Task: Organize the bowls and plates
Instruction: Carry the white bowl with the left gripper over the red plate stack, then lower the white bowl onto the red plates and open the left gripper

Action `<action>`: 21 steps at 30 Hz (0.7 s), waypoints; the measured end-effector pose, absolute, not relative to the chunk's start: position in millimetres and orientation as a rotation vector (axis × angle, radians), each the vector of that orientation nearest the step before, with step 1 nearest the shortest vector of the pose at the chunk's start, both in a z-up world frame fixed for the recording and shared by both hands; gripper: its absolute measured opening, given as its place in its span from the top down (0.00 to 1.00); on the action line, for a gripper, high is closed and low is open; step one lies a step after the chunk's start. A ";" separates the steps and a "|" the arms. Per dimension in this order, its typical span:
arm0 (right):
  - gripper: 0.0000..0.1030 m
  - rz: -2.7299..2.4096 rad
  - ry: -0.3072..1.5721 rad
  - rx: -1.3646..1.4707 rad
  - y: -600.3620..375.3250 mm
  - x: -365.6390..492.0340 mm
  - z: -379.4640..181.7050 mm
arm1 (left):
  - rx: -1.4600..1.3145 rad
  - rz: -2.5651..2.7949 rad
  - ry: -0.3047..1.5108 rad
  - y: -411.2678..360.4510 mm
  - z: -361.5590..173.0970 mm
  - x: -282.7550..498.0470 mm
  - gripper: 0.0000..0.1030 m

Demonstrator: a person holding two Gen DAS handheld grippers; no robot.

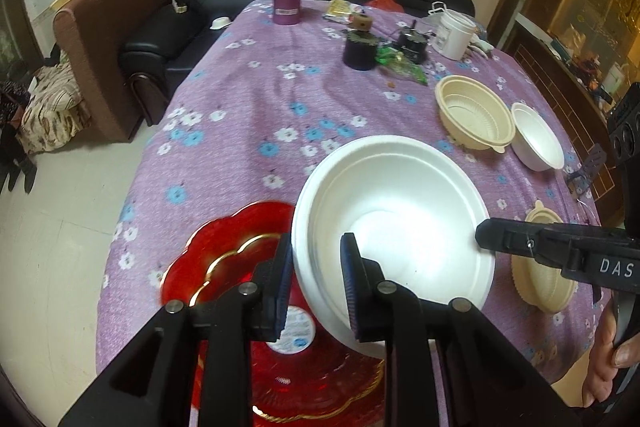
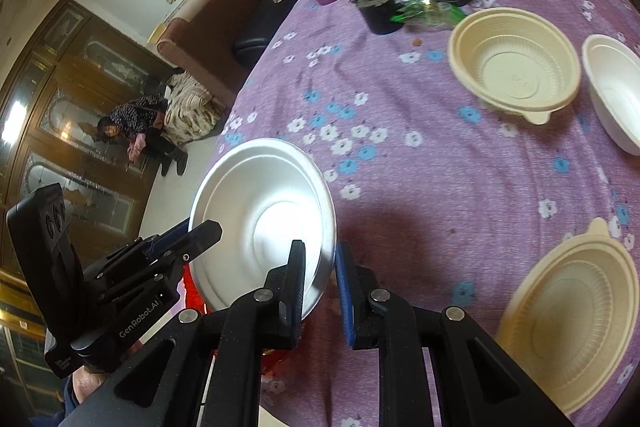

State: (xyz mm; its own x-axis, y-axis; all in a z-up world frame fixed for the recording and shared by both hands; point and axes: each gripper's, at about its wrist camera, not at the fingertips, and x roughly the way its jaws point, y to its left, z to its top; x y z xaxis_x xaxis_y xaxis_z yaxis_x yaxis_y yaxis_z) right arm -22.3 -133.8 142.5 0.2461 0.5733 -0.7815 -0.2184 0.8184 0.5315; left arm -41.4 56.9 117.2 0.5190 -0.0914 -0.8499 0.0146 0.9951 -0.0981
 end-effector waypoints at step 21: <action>0.82 0.657 1.353 0.192 -47.1 -47.2 102.7 | -0.189 0.038 1.102 121.6 77.3 -82.7 0.76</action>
State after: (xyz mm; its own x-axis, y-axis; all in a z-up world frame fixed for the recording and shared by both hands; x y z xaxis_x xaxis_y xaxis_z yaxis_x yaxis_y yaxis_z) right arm -47.2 -47.1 102.7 0.0698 0.5395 -0.8391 -0.3261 0.8073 0.4919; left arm -82.7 121.6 77.3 0.4530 -0.0634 -0.8893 -0.1240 0.9833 -0.1332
